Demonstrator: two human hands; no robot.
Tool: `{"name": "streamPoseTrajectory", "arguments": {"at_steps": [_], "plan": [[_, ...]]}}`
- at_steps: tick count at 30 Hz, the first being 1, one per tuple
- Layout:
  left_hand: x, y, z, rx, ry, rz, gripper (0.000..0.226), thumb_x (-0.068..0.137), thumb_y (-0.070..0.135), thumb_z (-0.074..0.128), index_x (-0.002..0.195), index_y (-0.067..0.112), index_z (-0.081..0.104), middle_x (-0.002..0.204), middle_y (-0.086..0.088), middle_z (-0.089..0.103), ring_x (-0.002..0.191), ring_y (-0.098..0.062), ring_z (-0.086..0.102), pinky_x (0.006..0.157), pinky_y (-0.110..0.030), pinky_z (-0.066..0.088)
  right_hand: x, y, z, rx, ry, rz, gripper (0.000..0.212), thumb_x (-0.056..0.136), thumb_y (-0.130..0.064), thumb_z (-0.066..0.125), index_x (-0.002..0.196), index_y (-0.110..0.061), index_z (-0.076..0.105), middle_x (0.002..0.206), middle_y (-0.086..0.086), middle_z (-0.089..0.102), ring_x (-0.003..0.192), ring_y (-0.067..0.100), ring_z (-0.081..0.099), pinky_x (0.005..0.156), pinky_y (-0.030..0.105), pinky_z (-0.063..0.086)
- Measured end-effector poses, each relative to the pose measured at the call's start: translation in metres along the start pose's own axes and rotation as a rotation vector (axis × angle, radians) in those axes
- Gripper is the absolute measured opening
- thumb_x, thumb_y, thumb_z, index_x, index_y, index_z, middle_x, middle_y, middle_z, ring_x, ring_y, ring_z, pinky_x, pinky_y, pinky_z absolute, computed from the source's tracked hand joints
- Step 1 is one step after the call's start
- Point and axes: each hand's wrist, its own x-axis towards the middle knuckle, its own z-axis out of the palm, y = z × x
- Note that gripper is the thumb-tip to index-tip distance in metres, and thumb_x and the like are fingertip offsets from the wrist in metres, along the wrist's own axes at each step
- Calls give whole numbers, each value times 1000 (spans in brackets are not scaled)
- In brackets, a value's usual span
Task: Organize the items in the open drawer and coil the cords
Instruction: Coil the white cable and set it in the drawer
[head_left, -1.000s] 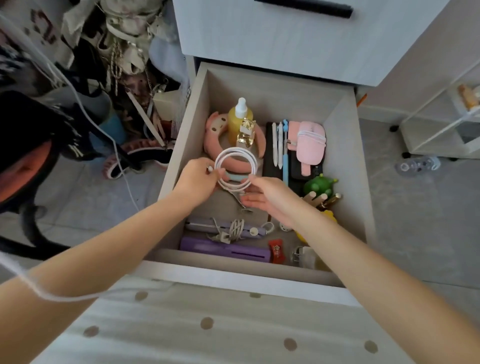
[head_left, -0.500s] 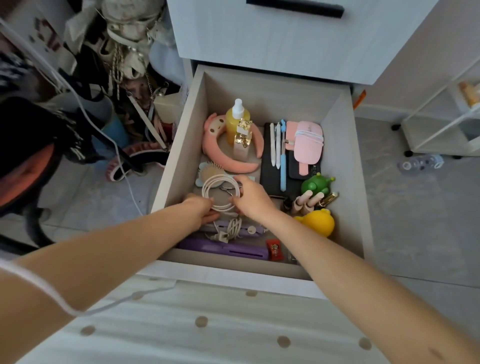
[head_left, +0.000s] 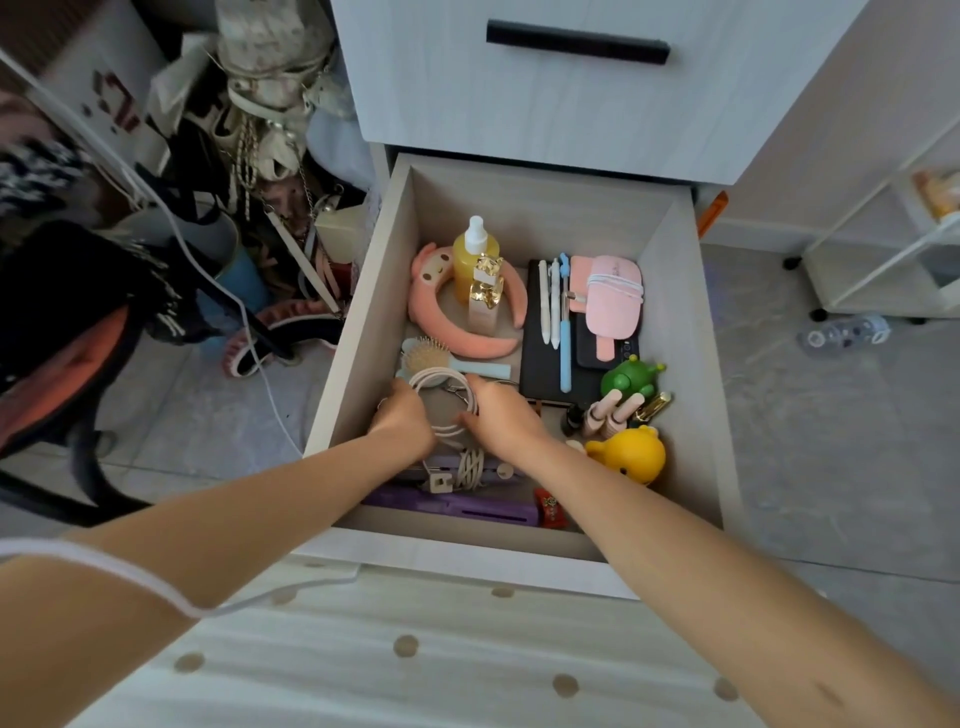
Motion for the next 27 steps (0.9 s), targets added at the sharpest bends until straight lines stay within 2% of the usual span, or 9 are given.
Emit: {"name": "streamPoseTrajectory", "arguments": {"at_steps": [2,4,9,13,16,18,20,23,27], "plan": [[3,-2,3,169,-24,58,38,86,7,56,123,-3,49,121,-22,55,107,-34,58,89,-38,50,-1,1,0,-27,-5,-25,40,89,-17,59,128,-12,50,113,13,63,103,30,59,82,39,51],[2,-3,2,364,-33,74,35,91,10,54,124,-1,52,129,-20,48,113,-32,56,90,-37,48,-1,1,1,-75,-21,-34,41,88,-18,60,127,-11,50,116,14,61,106,31,58,84,41,51],[-8,3,-4,661,107,209,54,90,18,60,134,-2,34,137,-19,36,116,-27,54,84,-34,50,2,2,4,-228,-23,-83,39,88,-23,59,125,-16,48,113,11,63,102,31,60,74,39,52],[-1,1,-7,540,62,316,57,86,19,62,134,9,33,137,-15,32,124,-28,41,85,-39,48,1,-2,3,-307,-31,-142,52,91,-31,58,137,-18,38,119,11,60,102,31,60,65,34,44],[1,0,-7,441,15,285,53,89,20,58,135,10,35,138,-15,33,126,-29,38,90,-40,45,1,0,-3,-291,-32,-170,52,97,-38,46,145,-29,31,121,7,53,105,26,57,64,32,41],[2,0,-6,396,9,256,50,87,13,56,132,7,37,137,-17,34,126,-31,38,93,-40,44,0,7,-15,-250,53,-177,44,99,-24,44,142,-33,38,120,3,53,105,23,58,69,33,45],[4,-1,-6,321,8,271,53,83,11,60,131,7,38,136,-18,33,125,-33,37,96,-40,43,-1,17,-30,-190,140,-117,42,96,-11,45,133,-29,52,122,1,53,105,21,58,77,36,47],[9,1,-5,270,-15,370,67,80,19,68,139,15,35,140,-15,28,130,-32,31,101,-43,42,-2,29,-44,-215,146,-38,34,93,-15,55,126,-24,60,118,1,52,104,22,57,81,38,47],[12,3,0,446,-44,438,64,83,15,67,138,16,35,140,-14,25,129,-33,30,94,-46,47,-2,26,-40,-368,19,-26,45,89,-19,61,132,-28,53,121,3,54,107,23,56,77,35,45]]}}
